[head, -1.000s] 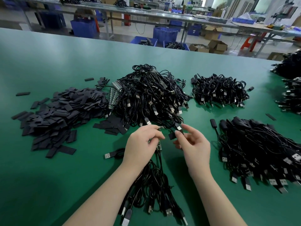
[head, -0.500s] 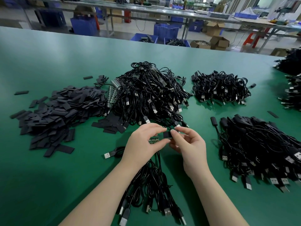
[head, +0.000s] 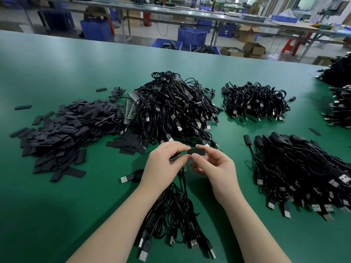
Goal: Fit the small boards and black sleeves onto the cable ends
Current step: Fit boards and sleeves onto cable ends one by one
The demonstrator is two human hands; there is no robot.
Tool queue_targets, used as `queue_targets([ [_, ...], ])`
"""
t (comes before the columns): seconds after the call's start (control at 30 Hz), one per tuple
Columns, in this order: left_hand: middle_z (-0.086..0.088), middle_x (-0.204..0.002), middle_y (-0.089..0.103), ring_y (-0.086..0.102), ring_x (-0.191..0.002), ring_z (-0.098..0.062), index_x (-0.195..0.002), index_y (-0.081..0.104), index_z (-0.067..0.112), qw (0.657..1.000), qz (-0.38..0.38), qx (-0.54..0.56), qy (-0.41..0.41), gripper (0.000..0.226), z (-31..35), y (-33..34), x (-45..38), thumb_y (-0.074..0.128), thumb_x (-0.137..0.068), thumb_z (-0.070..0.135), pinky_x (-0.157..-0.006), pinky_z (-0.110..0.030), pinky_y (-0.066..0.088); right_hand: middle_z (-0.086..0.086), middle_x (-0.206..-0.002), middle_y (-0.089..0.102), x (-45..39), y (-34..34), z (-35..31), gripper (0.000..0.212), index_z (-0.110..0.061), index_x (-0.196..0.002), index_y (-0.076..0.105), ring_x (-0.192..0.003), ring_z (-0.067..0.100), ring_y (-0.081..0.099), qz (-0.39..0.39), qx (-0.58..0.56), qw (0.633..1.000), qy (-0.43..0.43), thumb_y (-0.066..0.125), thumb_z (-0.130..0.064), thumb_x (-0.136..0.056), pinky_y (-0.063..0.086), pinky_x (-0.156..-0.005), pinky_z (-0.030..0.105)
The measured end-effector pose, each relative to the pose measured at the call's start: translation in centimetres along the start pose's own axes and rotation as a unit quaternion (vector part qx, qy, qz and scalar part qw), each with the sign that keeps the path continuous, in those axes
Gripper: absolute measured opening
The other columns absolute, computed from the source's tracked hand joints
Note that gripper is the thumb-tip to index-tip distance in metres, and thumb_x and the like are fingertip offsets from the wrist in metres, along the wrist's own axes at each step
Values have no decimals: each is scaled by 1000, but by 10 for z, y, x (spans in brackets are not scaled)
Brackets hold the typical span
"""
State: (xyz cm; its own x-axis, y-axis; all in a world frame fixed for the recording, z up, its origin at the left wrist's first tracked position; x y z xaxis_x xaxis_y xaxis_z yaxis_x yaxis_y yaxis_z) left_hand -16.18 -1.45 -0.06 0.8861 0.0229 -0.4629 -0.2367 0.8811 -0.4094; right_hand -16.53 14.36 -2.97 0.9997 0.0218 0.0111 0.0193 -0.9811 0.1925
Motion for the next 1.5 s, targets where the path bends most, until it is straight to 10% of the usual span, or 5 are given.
queue_targets([
  [0.97,27,-94,64,59,-95,4,-93,73,25,1000,-17,11,23,10,7,4,1,70,-86,18,-77,-5,41,2,-78,75,2,-5,-20,23,-29,-79,78,-73,17,72,19,100,990,-94,77,-6,-83,57,-70,23],
  [1.5,26,-93,66,62,-92,8,-91,62,62,995,-32,34,-88,35,-9,6,4,77,-80,31,-79,-7,48,8,-82,76,0,-13,-13,8,-26,-66,74,-88,22,74,52,-28,998,-25,77,-31,-70,58,-73,23],
])
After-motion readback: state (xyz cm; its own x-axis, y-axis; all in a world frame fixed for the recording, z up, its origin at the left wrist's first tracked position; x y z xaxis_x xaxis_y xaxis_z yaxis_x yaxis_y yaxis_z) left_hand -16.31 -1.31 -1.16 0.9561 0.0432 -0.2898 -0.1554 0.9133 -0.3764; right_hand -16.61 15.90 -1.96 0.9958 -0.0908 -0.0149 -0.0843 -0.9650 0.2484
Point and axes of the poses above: each hand's wrist, its own x-axis away from the middle knuckle, its own y-axis out of the palm, z = x × y, the point moved 8 cm from there along -x, towards the middle knuckle
